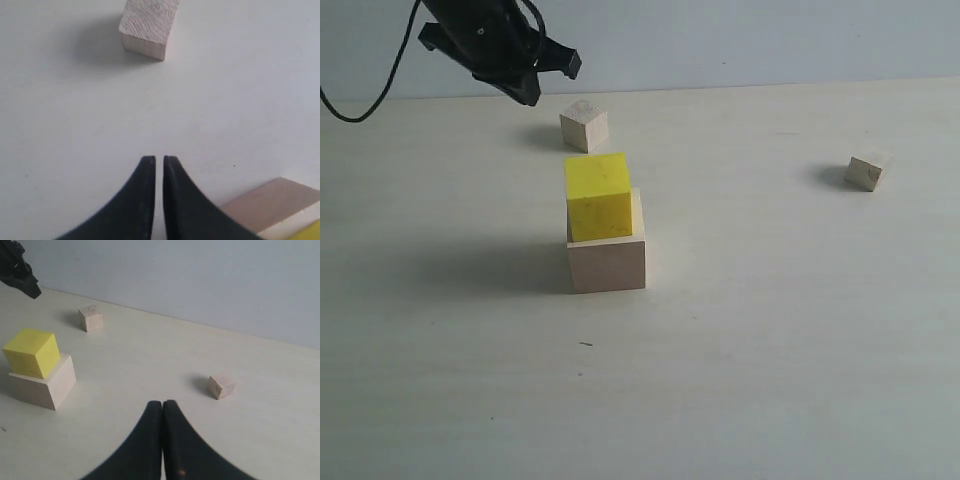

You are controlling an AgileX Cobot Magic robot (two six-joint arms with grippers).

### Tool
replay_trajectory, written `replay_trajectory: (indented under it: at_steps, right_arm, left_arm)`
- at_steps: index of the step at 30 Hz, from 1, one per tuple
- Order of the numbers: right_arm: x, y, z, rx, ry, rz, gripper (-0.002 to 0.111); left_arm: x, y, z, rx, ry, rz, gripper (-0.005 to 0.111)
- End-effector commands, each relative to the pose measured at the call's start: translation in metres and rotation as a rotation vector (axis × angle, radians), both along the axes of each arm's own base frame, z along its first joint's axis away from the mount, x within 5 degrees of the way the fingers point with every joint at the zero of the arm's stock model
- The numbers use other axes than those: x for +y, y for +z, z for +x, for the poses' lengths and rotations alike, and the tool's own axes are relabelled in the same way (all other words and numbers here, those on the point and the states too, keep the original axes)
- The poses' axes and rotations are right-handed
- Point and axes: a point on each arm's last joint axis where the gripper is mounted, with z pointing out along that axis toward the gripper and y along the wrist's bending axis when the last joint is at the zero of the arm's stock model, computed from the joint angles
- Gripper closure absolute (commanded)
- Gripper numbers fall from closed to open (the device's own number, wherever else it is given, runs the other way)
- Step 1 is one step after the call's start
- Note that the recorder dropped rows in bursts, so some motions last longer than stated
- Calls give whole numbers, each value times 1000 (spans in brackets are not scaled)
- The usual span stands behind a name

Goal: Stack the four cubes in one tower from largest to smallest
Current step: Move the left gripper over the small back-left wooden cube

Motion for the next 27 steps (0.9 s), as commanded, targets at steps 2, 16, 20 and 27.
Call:
replay_trajectory:
  at_steps: [2, 16, 20, 27]
  right_arm:
    - [-1, -10, -3, -8, 13, 0, 108]
    - [0, -40, -4, 35, 27, -13, 108]
    - [5, -51, -2, 49, 53, -8, 108]
    - [6, -50, -1, 42, 57, -3, 108]
  left_arm:
    - [4, -5, 17, 14, 28, -42, 84]
    - [4, -27, 49, 9, 58, -124, 27]
    - [0, -33, 57, 10, 66, -151, 26]
    - [-5, -34, 71, -39, 53, -163, 26]
